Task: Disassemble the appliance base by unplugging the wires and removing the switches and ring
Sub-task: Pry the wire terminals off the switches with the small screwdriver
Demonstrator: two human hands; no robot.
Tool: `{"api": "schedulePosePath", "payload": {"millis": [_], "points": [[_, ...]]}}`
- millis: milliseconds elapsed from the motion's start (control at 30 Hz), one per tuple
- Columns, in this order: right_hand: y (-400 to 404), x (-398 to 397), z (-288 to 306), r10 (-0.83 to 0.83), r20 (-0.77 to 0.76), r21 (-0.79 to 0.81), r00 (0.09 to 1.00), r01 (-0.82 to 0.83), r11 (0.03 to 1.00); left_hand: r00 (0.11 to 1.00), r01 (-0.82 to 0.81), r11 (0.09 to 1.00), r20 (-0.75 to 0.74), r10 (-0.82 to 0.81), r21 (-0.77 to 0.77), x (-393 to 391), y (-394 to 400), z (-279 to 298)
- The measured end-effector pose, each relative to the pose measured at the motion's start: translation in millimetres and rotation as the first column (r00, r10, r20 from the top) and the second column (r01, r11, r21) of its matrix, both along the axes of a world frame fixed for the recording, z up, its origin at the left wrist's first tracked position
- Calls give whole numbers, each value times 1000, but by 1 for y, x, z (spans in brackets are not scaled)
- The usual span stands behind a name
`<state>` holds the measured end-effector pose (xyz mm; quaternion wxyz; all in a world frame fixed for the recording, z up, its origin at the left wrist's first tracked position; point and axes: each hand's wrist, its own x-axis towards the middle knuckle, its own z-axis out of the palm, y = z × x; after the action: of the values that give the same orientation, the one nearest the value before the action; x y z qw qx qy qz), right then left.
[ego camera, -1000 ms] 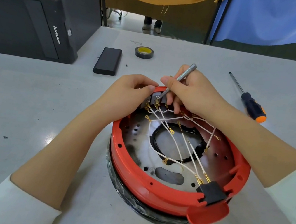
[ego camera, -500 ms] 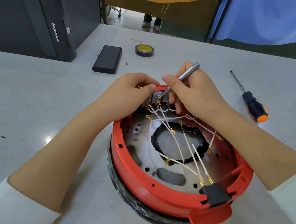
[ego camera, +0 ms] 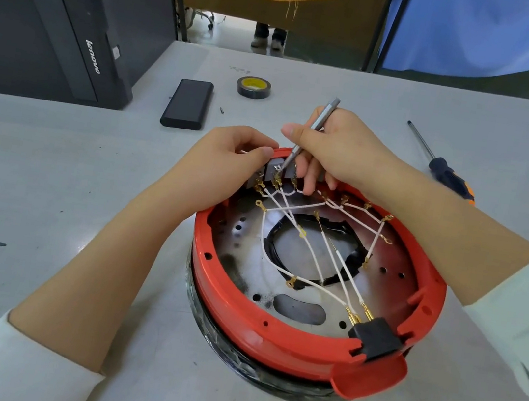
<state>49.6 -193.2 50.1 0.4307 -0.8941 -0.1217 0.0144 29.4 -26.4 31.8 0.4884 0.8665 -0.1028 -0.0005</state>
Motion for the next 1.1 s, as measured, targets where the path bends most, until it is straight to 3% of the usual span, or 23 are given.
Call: {"api": "schedulePosePath", "payload": {"millis": [67,233,367,433,567,733,967,1100], "points": [[-1,-4,-3,-11,70,33,998,8,999,1000,3,1000,-3,-3,-1,0,0,-1],[-12,-8,1,-118,109,332,987,76,940,1000,9,1000,-7,-9,-13,1,1,-1],[-12,-13,3,-159,197,319,967,90,943,999,30,999,-20,-30,-28,0,-2,-1],[-11,-17,6,-108,236,275,966,40,961,998,50,998,-25,-51,-31,-1,-4,-2],[-5,-26,7,75,306,31,949,-88,996,997,67,996,-37,-69,-61,-2,-7,-2],[4,-27,0,158,464,-306,872,-9,952,998,68,996,-12,-69,-50,-3,-6,-2],[5,-28,-4,198,572,-388,796,49,920,996,78,994,-25,-80,-70,-3,-6,-2],[5,-28,-4,193,570,-390,799,57,919,997,70,995,-31,-72,-64,-4,-6,-1]]}}
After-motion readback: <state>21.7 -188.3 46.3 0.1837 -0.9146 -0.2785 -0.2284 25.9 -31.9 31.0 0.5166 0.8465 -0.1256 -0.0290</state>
